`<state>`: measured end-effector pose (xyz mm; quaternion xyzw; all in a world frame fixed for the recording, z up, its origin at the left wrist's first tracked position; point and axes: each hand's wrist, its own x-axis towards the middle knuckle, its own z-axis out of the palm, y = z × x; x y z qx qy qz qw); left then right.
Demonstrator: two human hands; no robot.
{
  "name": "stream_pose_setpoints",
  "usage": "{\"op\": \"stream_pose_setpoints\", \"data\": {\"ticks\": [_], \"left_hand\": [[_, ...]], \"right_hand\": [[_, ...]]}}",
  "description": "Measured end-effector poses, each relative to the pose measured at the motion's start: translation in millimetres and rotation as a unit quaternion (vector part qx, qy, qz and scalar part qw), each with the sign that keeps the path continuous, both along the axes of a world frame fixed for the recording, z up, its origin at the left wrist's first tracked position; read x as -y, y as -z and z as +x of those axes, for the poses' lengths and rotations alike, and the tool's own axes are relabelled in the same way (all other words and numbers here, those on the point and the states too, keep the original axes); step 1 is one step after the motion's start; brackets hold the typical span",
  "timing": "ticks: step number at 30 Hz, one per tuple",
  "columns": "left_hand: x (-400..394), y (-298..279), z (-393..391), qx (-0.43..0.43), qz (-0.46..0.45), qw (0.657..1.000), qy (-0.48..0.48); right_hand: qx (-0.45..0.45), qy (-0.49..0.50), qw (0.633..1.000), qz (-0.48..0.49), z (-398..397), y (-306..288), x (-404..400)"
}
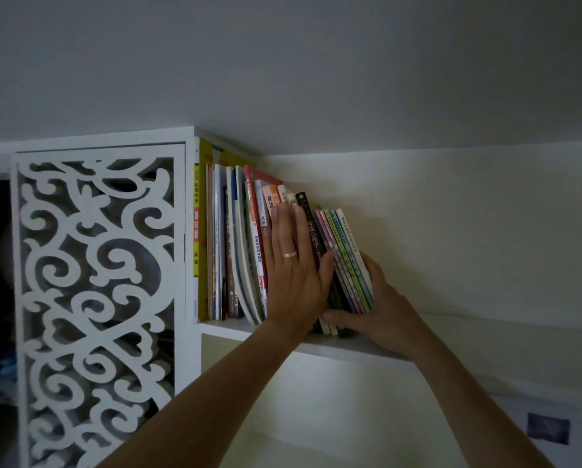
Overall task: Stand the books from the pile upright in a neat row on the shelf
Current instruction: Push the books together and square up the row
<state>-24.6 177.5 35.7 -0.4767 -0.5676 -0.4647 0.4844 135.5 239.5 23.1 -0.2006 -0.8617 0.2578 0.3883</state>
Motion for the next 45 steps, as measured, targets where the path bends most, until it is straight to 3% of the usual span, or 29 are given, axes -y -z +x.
{"op": "stream_pose_setpoints", "data": {"ticks": [6,15,21,26,34,41,45], "left_hand": [[-3.0,-1.5,-5.4,-0.006,-0.008,0.997,0.072],[1.3,-3.4,-13.2,-0.031,-0.014,0.996,0.086],[13.8,11.8,-18.5,-0.069,-0.032,0.997,0.019],[15.0,21.7,-27.8,0.084,0.082,0.993,-0.004],[22.0,22.6,-27.5,0.153,0.101,0.983,-0.020],[21.2,24.9,-36.3,0.167,0.086,0.981,0.047],[26.2,26.8,-45.8,0.131,0.062,0.989,0.023]], "right_hand": [[0.012,0.018,0.999,-0.034,-4.5,-2.2,2.2],[-0.036,-0.005,0.998,-0.044,-24.9,2.4,15.0],[-0.051,-0.019,0.996,-0.063,-22.5,6.4,10.5],[-0.075,0.038,0.996,-0.010,-35.2,8.6,15.1],[-0.081,0.139,0.986,0.040,-43.8,11.8,25.9],[-0.086,0.154,0.984,0.033,-52.2,12.0,29.6],[-0.085,0.156,0.984,0.034,-53.8,12.8,29.6]]}}
